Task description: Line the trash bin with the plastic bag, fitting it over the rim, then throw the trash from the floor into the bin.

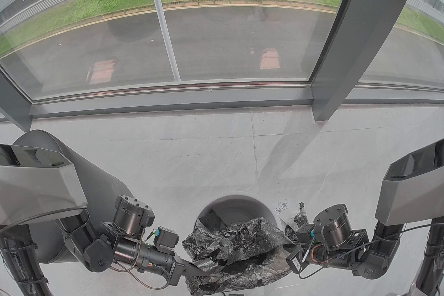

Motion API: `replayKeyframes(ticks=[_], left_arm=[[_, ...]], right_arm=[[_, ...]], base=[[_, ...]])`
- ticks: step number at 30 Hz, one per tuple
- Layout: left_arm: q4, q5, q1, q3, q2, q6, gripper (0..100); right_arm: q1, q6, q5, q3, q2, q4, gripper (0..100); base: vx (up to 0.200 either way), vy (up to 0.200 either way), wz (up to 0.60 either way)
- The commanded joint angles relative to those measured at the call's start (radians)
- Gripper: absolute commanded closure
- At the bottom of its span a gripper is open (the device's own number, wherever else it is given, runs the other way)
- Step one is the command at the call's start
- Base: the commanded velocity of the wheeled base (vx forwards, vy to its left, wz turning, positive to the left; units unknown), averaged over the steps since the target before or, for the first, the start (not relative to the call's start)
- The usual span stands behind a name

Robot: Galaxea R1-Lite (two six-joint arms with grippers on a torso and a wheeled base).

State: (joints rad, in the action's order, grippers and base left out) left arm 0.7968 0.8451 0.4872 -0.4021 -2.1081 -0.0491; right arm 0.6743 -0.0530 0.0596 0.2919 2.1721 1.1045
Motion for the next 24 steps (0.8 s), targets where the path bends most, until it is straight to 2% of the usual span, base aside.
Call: replayKeyframes(ticks=[1,8,9,19,24], left_arm=[[0.001,0.0,-0.001,0.002,-0.004,0.0,100],[0.002,0.0,-0.006,0.002,-0.001,0.0,100],[0.002,0.0,-0.006,0.002,-0.001,0.0,100],[0.128,-0.004,-0.006,0.048,-0.001,-0.034,100],[0.159,-0.006,-0.006,0.049,-0.007,-0.046,100]], right_arm=[[0.013,0.005,0.017,-0.023,0.06,0.037,100],[0.016,0.005,0.019,-0.059,0.066,0.091,100],[0.016,0.005,0.019,-0.062,0.064,0.092,0],[0.018,-0.005,0.022,-0.116,0.0,0.15,0],[0.053,-0.022,0.072,-0.076,-0.012,0.153,0]], base=[[0.0,0.0,0.0],[0.0,0.0,0.0],[0.0,0.0,0.0],[0.0,0.0,0.0],[0.0,0.0,0.0]])
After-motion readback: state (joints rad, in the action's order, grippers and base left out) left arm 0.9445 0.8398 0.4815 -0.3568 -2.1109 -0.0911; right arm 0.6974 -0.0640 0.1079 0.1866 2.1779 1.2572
